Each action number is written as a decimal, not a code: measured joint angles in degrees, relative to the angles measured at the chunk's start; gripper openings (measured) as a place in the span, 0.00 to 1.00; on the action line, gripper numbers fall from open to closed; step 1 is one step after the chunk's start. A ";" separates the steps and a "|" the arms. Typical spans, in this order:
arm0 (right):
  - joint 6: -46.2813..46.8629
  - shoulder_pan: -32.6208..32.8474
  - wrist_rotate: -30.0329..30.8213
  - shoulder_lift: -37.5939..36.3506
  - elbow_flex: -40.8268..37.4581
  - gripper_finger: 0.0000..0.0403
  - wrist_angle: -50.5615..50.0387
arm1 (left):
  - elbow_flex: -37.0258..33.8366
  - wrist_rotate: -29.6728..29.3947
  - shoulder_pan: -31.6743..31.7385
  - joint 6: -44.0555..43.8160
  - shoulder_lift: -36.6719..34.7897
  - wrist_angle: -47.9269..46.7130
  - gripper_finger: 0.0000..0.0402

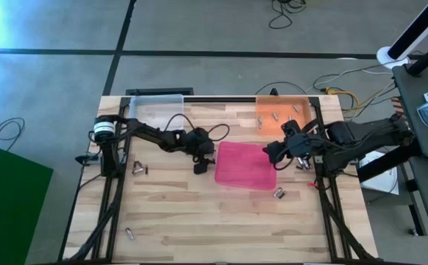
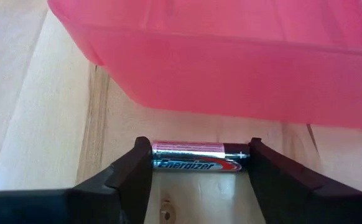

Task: Sort batteries
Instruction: Put the silver battery into the pink bin

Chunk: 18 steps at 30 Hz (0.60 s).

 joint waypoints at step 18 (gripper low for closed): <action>-4.16 5.12 -3.39 6.56 3.95 0.50 -21.59 | 6.79 -6.22 -3.33 -8.72 -21.30 -18.12 0.50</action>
